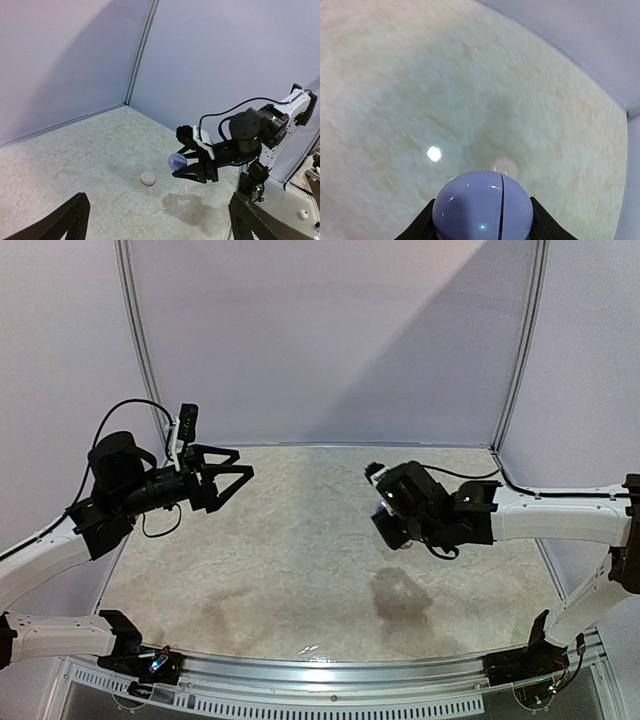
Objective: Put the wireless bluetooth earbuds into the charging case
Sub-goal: Place the charging case with the earbuds at the corner of the board.
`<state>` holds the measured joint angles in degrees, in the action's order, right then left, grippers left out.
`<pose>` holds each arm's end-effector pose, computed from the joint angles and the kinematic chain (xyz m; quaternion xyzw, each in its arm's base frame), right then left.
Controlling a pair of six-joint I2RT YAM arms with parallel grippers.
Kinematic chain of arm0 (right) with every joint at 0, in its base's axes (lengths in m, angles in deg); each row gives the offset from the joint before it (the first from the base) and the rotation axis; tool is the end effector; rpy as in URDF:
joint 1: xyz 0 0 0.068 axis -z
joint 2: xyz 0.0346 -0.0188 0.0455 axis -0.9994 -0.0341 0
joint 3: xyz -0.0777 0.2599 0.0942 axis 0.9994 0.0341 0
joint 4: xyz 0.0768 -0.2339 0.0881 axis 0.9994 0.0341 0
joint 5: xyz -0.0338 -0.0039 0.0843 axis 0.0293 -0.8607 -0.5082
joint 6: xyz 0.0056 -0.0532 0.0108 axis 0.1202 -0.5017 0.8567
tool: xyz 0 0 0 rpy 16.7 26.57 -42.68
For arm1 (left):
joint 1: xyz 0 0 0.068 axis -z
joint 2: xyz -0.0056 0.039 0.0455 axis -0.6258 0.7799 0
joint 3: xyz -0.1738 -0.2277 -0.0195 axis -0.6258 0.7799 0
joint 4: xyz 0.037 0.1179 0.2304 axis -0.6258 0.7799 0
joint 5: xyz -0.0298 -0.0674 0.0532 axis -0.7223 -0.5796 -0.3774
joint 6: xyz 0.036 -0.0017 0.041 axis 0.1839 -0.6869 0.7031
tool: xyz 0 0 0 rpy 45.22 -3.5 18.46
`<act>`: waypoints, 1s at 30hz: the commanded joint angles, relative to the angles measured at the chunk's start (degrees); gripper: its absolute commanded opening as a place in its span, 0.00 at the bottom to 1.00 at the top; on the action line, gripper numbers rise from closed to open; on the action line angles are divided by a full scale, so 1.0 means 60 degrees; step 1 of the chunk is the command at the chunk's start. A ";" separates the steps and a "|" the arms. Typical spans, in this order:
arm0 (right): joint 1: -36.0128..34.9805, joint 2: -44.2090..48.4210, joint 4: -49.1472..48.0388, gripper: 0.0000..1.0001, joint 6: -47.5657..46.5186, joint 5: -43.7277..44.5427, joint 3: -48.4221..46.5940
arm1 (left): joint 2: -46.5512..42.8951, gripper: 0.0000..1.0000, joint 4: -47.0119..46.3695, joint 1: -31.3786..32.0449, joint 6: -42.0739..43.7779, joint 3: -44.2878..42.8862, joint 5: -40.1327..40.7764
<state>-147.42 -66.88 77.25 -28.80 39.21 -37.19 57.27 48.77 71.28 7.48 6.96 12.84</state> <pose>0.1820 0.2679 0.2742 -0.2712 0.8570 -0.0181 0.4378 0.1693 -0.1283 0.3431 0.2450 0.6681 -0.4531 0.5369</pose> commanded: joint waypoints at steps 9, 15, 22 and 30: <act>0.1926 0.0860 0.1174 0.12 0.5009 -0.2650 0.3538 | -0.0143 0.99 0.0243 -0.0125 0.0206 0.0214 0.0204; 0.2059 0.0241 0.0657 0.14 0.5186 -0.3534 0.3891 | -0.0153 0.99 0.0248 -0.0134 0.0225 0.0254 0.0307; 0.2186 -0.0262 0.1027 0.18 0.4976 -0.4213 0.3719 | -0.0170 0.99 0.0308 -0.0130 0.0268 0.0200 0.0311; 0.2191 -0.0498 0.1578 0.46 0.4818 -0.4574 0.3473 | -0.0105 0.99 0.0295 -0.0137 0.0209 0.0172 0.0259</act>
<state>-134.46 -67.15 83.59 0.10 16.22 -15.71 56.84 49.69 71.19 8.33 7.51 14.30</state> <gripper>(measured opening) 0.537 0.994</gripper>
